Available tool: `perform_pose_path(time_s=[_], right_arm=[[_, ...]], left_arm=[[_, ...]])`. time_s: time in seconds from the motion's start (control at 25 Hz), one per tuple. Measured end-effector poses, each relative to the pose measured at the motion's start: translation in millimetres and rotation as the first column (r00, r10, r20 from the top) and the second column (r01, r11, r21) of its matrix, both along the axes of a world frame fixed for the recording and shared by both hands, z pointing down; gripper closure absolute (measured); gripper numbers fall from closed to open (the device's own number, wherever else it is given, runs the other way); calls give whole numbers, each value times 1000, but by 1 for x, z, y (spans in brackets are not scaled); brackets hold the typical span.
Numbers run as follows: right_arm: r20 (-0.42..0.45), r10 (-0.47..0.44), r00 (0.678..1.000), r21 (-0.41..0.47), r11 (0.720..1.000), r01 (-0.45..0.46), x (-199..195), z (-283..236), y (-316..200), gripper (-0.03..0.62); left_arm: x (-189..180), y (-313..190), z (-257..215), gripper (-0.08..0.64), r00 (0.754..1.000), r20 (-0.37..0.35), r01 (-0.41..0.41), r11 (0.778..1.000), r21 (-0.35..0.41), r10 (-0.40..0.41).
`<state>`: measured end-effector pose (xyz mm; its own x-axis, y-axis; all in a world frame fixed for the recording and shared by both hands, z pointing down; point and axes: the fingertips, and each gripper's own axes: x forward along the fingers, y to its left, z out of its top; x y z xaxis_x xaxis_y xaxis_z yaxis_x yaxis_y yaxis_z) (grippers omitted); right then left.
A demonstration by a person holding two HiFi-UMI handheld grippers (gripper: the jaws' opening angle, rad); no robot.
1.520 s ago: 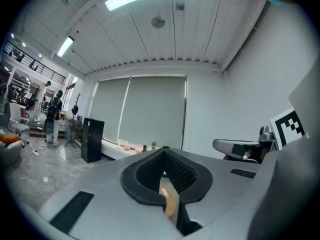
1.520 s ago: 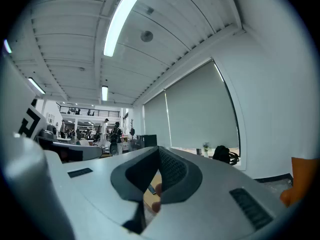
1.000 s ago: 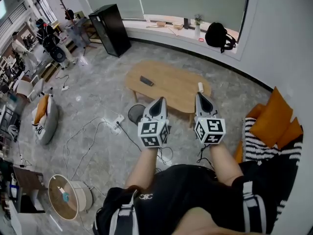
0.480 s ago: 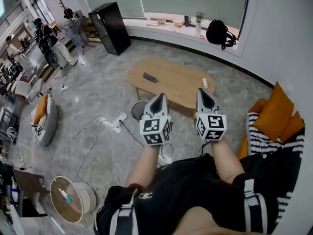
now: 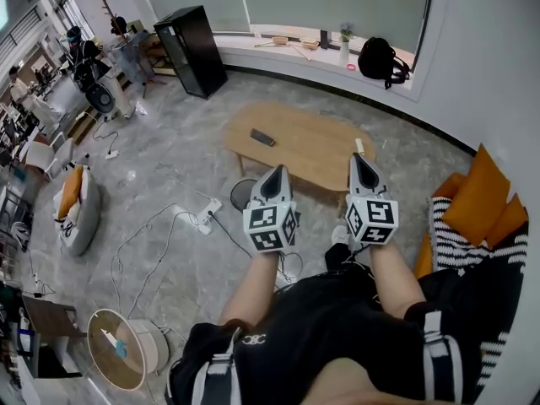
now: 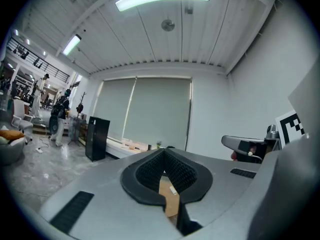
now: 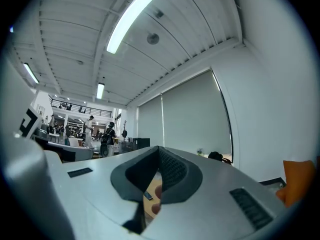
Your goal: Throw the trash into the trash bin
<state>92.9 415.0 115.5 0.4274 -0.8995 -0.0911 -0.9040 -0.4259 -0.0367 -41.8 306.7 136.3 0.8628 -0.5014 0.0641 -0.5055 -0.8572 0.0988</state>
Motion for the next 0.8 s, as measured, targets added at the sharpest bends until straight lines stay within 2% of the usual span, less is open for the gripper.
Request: perform_pose_path(time_s=[0.2,0.44,0.68,0.8], right_arm=[[5,18,1000,13,1000,-18,34,3,-17,588],[11,17,1000,16,1000,-17,94,14,-58,588],[21,9,1000,2,1000,-9,177,13,-107,588],[20,13,1000,-7,1000,-13,222,11,-131,588]], left_arm=[[23,-22,7,549,1000,12,3,1000,13,-3],[74,-67,8,549,999,18,36,998,58,-37],[144,-124,12,549,998,21,61,998,8,-61],[191,-148,8,549,997,50,53,998,26,-54]])
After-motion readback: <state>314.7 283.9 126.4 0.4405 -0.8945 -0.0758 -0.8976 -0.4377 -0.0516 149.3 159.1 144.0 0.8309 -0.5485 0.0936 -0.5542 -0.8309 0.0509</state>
